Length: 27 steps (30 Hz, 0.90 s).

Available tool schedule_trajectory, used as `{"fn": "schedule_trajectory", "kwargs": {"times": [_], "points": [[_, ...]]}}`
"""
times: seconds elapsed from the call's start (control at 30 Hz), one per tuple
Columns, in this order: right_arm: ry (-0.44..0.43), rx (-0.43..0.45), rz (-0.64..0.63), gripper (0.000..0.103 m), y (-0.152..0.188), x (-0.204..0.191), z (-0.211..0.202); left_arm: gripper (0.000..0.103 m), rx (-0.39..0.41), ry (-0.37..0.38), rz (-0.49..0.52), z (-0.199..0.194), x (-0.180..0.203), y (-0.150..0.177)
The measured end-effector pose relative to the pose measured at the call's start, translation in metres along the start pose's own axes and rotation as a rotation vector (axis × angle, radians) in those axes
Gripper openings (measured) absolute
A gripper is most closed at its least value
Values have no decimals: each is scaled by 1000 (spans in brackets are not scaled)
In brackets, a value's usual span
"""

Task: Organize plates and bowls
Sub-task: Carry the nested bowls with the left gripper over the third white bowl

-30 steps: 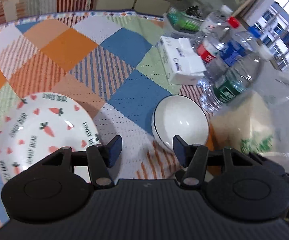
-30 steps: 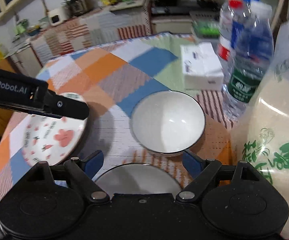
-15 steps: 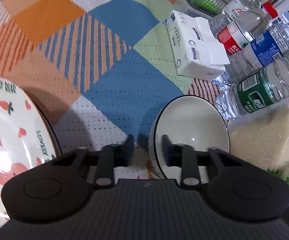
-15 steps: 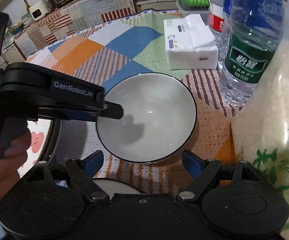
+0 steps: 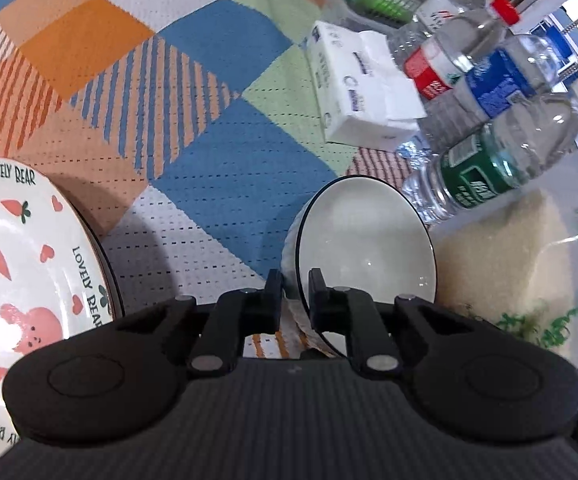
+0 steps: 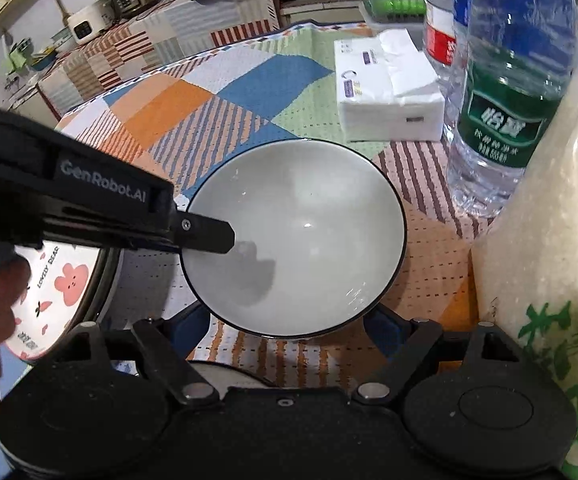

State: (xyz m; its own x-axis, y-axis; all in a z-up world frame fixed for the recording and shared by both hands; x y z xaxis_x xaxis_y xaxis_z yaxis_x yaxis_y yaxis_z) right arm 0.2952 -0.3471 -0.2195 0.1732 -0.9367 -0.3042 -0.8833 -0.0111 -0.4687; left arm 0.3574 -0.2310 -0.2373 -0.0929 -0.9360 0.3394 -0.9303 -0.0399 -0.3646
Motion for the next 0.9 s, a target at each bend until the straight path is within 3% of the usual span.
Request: {"fn": "schedule_trajectory", "kwargs": {"times": [0.2, 0.5, 0.9], "points": [[-11, 49, -15, 87, 2, -8, -23, 12, 17, 5, 8, -26, 6, 4], [2, 135, -80, 87, 9, -31, -73, 12, 51, 74, -11, -77, 8, 23], [35, 189, -191, 87, 38, -66, -143, 12, 54, 87, 36, -140, 20, 70]]}}
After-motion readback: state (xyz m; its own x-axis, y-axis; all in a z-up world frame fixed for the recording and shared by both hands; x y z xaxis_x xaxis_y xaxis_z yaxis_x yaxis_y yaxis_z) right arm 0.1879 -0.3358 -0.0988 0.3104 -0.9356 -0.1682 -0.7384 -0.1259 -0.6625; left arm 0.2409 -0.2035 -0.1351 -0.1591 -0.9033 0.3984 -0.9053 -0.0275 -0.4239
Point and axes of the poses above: each gripper's, at about its wrist camera, not at the fingertips, and z roughly the way its jaws point, x to its right, y to its underside, the point moved 6 cm from there along z, roughly the way its jaws point, and after that the axes turned 5 degrees about -y, right-handed, at the moved point
